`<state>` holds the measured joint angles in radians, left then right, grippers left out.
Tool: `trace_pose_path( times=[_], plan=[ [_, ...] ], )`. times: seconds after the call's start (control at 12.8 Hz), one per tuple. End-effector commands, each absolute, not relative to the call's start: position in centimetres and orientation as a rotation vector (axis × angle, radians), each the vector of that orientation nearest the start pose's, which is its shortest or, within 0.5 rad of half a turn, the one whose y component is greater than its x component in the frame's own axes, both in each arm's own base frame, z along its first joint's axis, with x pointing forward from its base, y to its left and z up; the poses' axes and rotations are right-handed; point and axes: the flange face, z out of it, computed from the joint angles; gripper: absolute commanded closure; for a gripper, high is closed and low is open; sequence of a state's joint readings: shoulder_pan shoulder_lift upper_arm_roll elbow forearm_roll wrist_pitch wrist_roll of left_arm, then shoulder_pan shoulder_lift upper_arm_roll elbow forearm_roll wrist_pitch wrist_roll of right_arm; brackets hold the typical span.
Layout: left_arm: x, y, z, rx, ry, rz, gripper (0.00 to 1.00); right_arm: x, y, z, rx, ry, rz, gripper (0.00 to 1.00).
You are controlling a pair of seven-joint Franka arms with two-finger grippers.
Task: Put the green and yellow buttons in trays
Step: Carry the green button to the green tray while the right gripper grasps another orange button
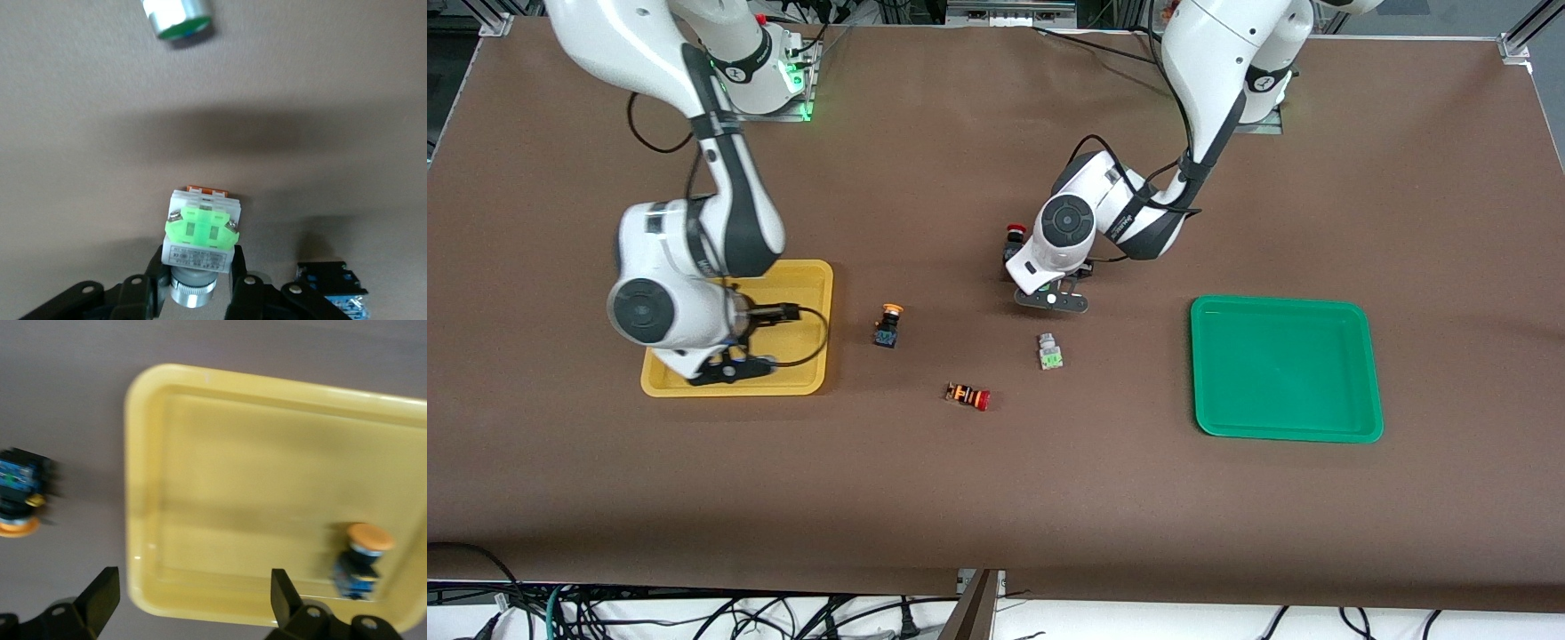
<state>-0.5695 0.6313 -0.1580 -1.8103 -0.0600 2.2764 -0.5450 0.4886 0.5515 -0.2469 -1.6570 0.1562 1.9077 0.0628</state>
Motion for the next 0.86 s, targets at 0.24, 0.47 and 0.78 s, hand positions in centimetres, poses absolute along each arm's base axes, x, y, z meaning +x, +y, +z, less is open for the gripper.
trace_pose_path(
  times=[0.24, 0.47, 0.78],
  plan=[
    [54.0, -36.1, 27.3, -3.088, 0.2, 0.409, 0.98, 61.9, 28.2, 22.5, -3.143, -0.027, 0.342, 0.0],
    [59.4, -27.4, 30.8, -3.015, 0.283, 0.488, 0.97, 61.1, 30.3, 21.1, -3.155, 0.043, 0.309, 0.0],
    [64.0, -14.5, 29.7, -2.906, 0.497, 0.467, 0.97, 60.6, 32.0, 19.8, -3.157, 0.069, 0.263, 0.0]
  ],
)
